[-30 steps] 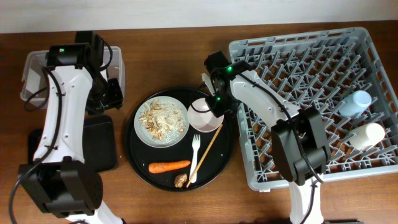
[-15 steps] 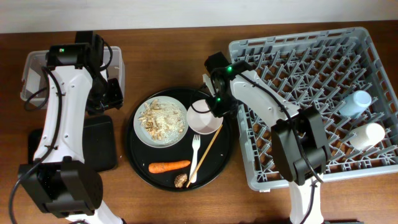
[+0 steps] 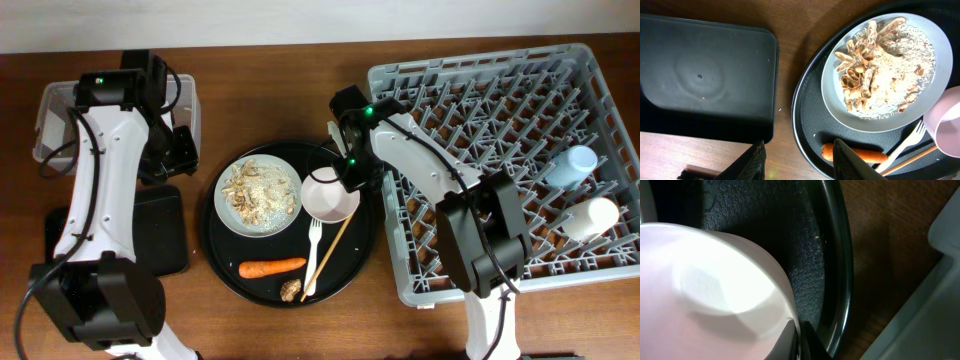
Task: Sort waste into correct bins and load items into the dishwasher rack
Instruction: 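Lift the pink bowl and place it in the rack's far corner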
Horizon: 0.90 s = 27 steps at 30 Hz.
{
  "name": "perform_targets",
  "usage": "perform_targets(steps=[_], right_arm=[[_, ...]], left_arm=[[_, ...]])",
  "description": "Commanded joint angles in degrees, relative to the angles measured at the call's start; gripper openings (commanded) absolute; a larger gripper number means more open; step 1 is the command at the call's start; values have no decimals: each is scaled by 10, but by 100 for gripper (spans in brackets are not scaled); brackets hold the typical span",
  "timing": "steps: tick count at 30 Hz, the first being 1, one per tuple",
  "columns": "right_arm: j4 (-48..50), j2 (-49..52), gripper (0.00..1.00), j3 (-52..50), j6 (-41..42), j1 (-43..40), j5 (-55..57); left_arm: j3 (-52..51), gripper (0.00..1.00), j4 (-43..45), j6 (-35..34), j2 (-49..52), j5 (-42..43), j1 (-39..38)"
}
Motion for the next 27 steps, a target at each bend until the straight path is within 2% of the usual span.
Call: perform_targets(steps=[1,4,13,20,24,27], right_arm=[[-16,5,4,-7,-1,0,-3],[-56,-10,4,25,-1,-5,22],[-165,-115,4,216,0,-12,115],[-127,-178,4,240,29,-54,334],[-75,-167,4,240,26,-138,474],[-46,-157,4,240,36,-189,512]], left_arm=[[1,43,-1,-5,-17,4,-2],[1,43,-3,-5,-17,4,-2],[1,43,-2,-5,-17,4,-2],[1,43,3,-5,-17,4,-2],[1,43,5,-5,-17,4,-2],[1,43,8,-5,-17,4,-2]])
